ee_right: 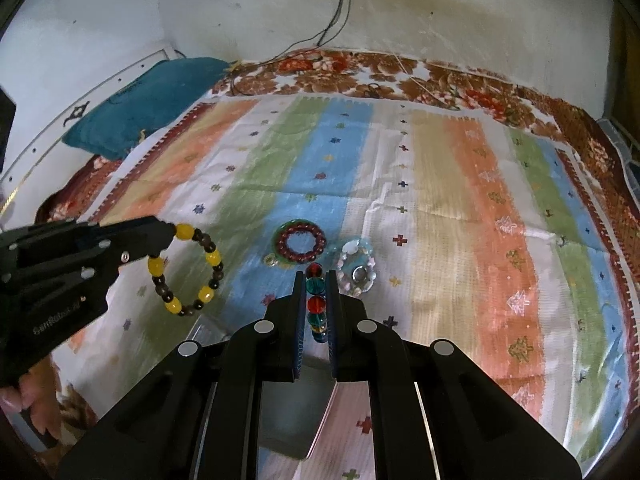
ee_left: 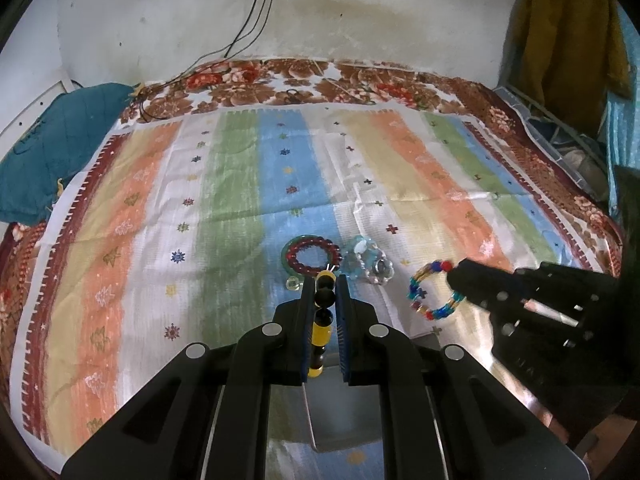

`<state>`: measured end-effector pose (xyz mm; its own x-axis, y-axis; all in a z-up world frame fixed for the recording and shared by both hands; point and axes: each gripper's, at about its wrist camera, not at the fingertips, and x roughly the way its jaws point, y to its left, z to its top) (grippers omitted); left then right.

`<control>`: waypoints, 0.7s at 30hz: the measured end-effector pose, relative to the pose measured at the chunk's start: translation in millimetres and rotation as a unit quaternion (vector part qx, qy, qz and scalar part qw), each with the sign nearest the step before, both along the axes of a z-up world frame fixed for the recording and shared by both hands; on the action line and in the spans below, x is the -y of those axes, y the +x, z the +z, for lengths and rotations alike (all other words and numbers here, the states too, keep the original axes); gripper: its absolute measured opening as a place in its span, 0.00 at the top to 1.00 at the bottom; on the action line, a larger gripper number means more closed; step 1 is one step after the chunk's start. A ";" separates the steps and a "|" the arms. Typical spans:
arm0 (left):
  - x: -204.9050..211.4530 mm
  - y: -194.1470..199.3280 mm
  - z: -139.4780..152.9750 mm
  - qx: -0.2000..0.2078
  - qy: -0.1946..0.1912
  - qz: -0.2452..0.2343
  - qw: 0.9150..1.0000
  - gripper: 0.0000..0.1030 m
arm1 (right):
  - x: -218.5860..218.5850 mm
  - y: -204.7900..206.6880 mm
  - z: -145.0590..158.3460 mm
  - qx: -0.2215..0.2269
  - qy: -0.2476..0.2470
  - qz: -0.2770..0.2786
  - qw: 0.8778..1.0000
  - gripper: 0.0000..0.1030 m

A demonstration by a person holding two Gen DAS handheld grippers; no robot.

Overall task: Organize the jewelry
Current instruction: 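Lift both held bracelets and carry them over the silver tin, then open both tools to drop the bracelets into the silver tin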

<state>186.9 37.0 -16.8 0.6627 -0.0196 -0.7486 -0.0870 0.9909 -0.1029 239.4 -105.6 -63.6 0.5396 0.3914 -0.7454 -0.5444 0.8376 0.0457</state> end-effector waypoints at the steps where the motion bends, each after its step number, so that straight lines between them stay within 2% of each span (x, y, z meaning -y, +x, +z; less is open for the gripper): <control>1: 1.7 -3.7 1.4 0.003 0.000 -0.001 1.000 0.91 | -0.1 -2.9 -0.8 0.000 -0.001 0.002 1.000 0.90; 11: 16.1 -32.2 -5.8 0.000 0.006 -0.008 1.000 0.90 | 2.8 -33.3 0.8 0.009 0.001 0.018 1.000 0.90; 21: 22.9 -41.9 -11.4 -0.006 0.004 -0.015 1.000 0.90 | 5.2 -50.1 -3.4 -0.006 0.014 0.030 0.999 0.90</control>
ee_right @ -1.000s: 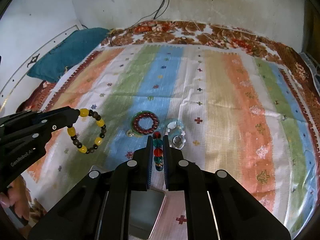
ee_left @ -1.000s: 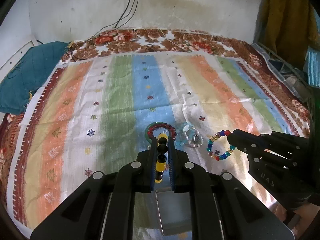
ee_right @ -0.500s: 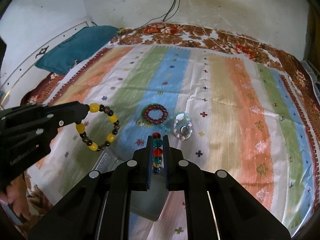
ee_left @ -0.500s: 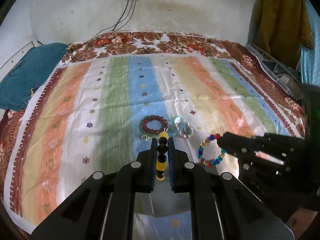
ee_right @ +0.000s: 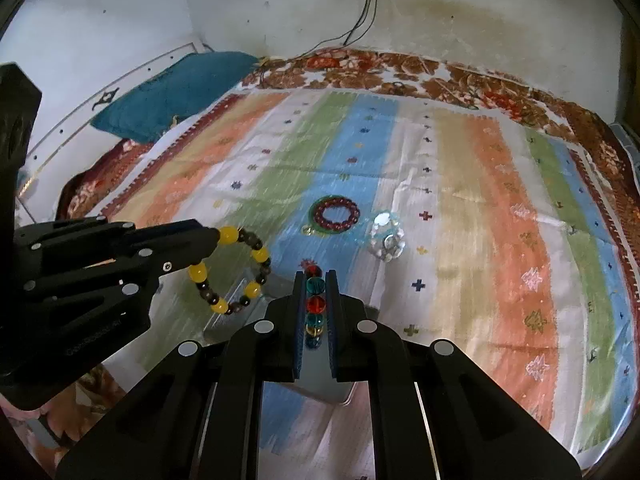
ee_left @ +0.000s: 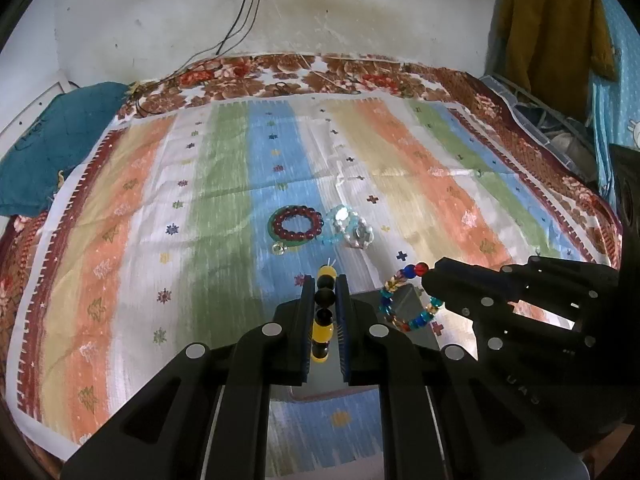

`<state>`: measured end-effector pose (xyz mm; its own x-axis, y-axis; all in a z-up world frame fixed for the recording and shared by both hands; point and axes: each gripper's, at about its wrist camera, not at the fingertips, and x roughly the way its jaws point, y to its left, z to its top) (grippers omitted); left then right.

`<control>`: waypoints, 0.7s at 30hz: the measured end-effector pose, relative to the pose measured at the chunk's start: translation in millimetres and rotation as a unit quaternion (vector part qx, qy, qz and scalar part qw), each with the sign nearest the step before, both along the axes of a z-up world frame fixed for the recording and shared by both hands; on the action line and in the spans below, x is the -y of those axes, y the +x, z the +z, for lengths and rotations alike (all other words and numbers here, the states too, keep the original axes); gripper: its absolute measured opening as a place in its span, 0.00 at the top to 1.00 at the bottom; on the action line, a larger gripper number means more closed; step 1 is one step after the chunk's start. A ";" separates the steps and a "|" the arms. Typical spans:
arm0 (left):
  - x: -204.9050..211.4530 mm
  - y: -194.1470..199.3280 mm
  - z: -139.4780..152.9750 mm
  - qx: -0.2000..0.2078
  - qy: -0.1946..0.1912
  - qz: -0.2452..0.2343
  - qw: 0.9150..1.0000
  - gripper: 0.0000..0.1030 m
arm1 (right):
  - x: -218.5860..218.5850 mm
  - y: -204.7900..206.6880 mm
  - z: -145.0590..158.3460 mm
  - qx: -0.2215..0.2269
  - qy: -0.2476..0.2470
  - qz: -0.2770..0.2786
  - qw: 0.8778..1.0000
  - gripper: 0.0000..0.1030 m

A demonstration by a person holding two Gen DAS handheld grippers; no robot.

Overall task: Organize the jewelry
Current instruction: 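Open both tools to drop the bracelets into the silver tin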

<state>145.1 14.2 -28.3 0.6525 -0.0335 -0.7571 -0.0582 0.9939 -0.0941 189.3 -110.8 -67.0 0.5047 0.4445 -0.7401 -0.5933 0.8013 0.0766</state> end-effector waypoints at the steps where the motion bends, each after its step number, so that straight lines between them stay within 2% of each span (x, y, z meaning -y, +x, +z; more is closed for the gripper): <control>1: 0.3 -0.2 -0.4 -0.001 -0.001 -0.001 1.000 0.90 | -0.3 -0.1 -0.4 0.000 -0.001 0.000 1.000 0.90; 4: -3.4 2.7 -4.1 -0.017 -0.008 0.008 1.000 0.90 | -0.6 3.2 -6.0 -0.002 -0.010 -0.003 1.000 0.89; 6: -8.0 4.7 -8.4 -0.028 0.000 0.025 0.999 0.79 | 0.1 9.1 -12.7 -0.010 -0.023 -0.010 1.000 0.82; 7: -11.9 5.5 -9.6 -0.030 -0.001 0.032 0.999 0.76 | 1.8 11.4 -13.9 -0.011 -0.023 -0.012 1.000 0.66; 8: -15.6 6.1 -10.2 -0.030 -0.004 0.037 0.999 0.75 | 4.7 14.0 -13.2 -0.009 -0.021 -0.019 1.000 0.57; 12: -32.2 10.8 -14.8 -0.037 -0.026 0.061 0.997 0.74 | 13.0 23.2 -14.5 -0.011 -0.021 -0.038 0.999 0.55; 18: -46.4 21.1 -20.6 -0.046 -0.043 0.080 0.995 0.61 | 19.0 40.4 -18.9 -0.028 -0.018 -0.057 0.998 0.49; 19: -45.5 23.3 -21.1 -0.047 -0.043 0.079 0.995 0.56 | 20.9 45.1 -19.0 -0.032 -0.014 -0.063 0.997 0.48; 21: -42.7 27.4 -20.3 -0.047 -0.038 0.074 0.995 0.55 | 23.4 53.0 -19.4 -0.040 -0.007 -0.072 0.997 0.47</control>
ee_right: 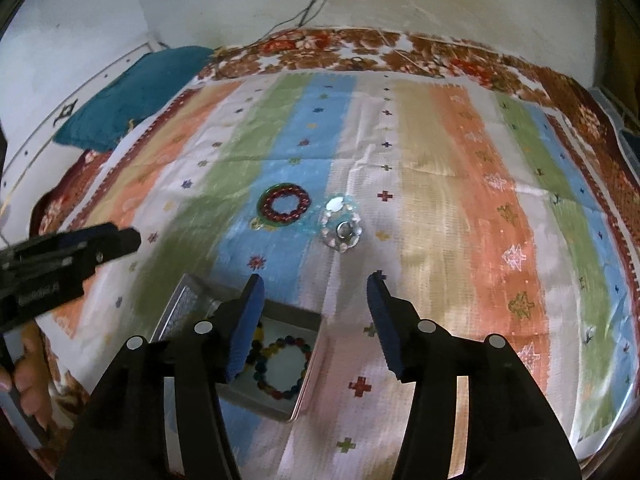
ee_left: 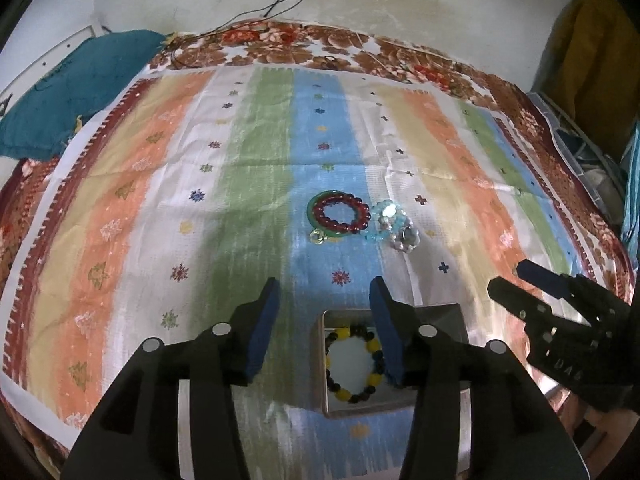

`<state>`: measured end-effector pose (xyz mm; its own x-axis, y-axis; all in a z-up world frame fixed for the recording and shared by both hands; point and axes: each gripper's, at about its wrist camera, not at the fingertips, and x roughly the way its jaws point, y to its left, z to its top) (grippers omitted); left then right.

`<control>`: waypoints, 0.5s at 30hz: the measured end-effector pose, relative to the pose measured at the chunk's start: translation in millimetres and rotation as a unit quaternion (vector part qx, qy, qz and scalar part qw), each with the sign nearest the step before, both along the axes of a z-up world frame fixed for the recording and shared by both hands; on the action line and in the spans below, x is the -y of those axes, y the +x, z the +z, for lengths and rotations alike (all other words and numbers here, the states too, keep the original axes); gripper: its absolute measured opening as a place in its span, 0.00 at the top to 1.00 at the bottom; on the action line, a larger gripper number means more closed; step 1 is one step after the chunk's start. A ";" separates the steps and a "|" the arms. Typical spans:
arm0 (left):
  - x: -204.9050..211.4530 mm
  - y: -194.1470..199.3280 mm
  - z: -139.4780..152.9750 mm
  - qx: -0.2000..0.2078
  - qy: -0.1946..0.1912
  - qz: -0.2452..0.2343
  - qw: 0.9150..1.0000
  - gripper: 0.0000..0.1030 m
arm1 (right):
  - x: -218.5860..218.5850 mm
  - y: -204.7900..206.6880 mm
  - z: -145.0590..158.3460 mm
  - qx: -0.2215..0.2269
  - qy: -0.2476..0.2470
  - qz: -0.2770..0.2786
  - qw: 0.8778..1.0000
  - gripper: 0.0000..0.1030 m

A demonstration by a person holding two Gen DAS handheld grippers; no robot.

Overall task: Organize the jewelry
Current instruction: 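Open both tools to drop the bracelets into the silver tin, then move both open tools back toward the remaining bracelets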

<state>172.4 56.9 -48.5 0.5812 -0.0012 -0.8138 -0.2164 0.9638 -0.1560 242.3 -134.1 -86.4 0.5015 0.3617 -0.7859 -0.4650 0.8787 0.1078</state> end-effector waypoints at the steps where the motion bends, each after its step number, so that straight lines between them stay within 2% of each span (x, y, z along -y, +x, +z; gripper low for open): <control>1: 2.5 3.0 0.2 0.000 0.003 -0.004 1.000 0.55 | 0.8 3.0 -0.7 -0.002 0.001 -0.003 1.000 0.46; 5: 7.9 10.9 1.2 0.005 0.014 -0.018 1.000 0.55 | -1.3 13.5 -6.1 -0.006 -0.009 -0.005 1.000 0.43; 10: 3.3 25.9 -7.4 -0.008 0.025 -0.017 1.000 0.55 | -6.9 24.1 -10.7 -0.010 -0.020 -0.008 1.000 0.42; 15: -7.9 39.4 -16.5 -0.024 0.008 -0.008 1.000 0.55 | -10.8 34.2 -13.9 -0.014 -0.024 -0.010 1.000 0.41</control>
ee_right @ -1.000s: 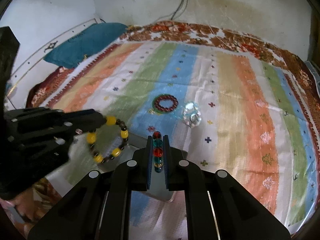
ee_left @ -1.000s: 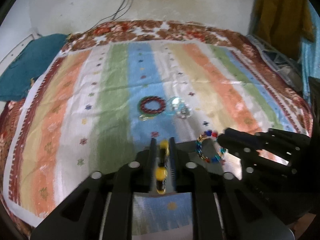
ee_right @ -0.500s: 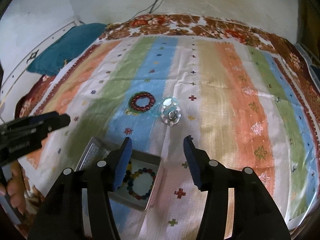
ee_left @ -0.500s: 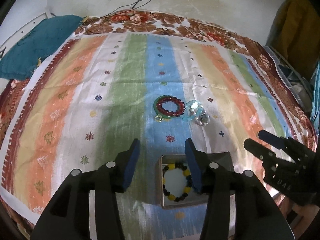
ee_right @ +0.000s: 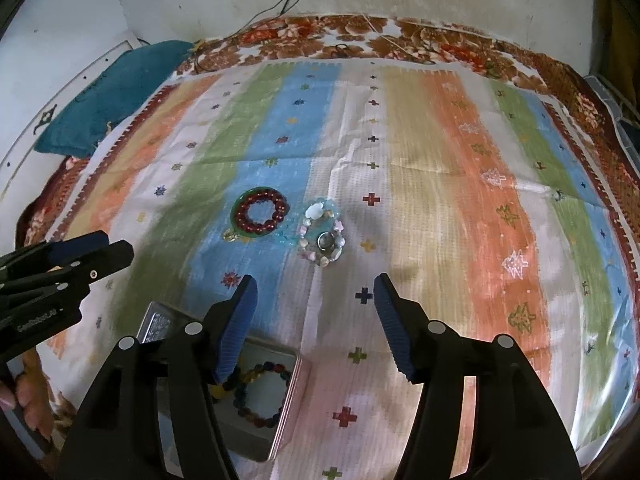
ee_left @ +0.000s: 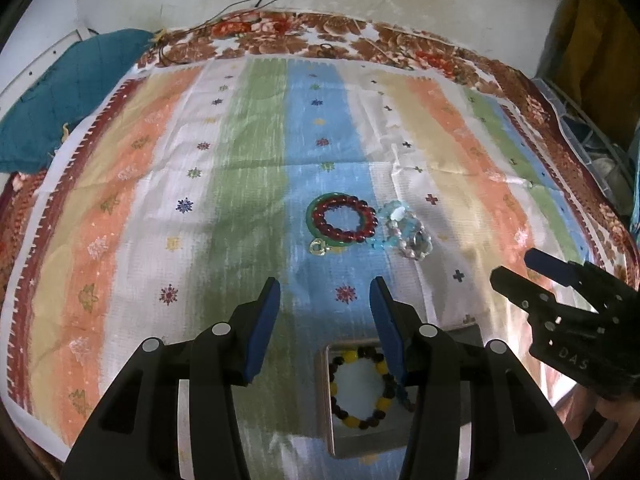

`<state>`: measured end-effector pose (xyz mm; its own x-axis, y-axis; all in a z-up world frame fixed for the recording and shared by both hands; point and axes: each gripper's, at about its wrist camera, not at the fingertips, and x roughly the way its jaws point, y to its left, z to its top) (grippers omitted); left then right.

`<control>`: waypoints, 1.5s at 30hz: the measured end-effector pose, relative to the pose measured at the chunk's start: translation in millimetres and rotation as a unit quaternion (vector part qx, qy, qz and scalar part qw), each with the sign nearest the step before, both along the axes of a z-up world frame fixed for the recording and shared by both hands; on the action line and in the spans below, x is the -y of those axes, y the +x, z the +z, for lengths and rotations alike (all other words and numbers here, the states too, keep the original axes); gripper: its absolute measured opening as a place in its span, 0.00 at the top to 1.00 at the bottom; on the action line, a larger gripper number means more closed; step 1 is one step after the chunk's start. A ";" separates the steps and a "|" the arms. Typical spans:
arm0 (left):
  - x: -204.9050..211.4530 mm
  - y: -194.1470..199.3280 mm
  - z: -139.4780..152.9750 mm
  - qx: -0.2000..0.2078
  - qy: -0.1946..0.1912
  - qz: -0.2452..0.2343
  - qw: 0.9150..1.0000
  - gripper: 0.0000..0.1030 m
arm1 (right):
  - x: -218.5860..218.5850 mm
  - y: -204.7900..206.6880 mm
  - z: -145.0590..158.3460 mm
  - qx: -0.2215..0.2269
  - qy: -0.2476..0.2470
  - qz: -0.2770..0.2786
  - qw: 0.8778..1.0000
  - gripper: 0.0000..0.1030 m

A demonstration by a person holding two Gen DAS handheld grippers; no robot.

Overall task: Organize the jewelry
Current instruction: 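Move both open tools back toward the remaining bracelets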

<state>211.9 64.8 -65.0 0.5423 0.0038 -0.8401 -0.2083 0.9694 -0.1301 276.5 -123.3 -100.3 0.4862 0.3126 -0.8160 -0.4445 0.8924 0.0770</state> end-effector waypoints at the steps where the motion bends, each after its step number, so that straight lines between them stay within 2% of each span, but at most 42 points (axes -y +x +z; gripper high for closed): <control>1: -1.4 3.4 -1.1 -0.001 0.002 0.002 1.000 0.54 | -0.5 2.1 -0.5 0.000 -0.001 0.000 1.000 0.41; 5: -4.0 16.2 -9.2 -0.011 -0.005 0.000 1.000 0.53 | 0.3 14.9 -6.0 -0.012 0.007 -0.008 1.000 0.37; 11: 0.2 31.1 -19.2 -0.024 0.003 -0.011 1.000 0.53 | 0.9 38.0 -18.4 -0.033 0.011 -0.019 0.999 0.37; 30: 7.2 66.3 -52.3 -0.070 0.027 -0.049 0.996 0.46 | -6.4 79.4 -48.6 -0.049 -0.012 -0.031 0.998 0.33; 37: 2.0 74.5 -60.3 -0.076 0.024 -0.050 0.996 0.45 | -9.5 94.9 -61.0 -0.062 -0.008 -0.032 0.998 0.33; 40: 4.5 81.2 -64.3 -0.080 0.032 -0.056 0.995 0.45 | -8.2 99.1 -61.6 -0.062 0.008 -0.037 0.997 0.33; 45: 10.1 92.2 -67.1 -0.079 0.045 -0.070 0.993 0.43 | -10.6 107.1 -64.5 -0.060 0.001 -0.046 0.997 0.33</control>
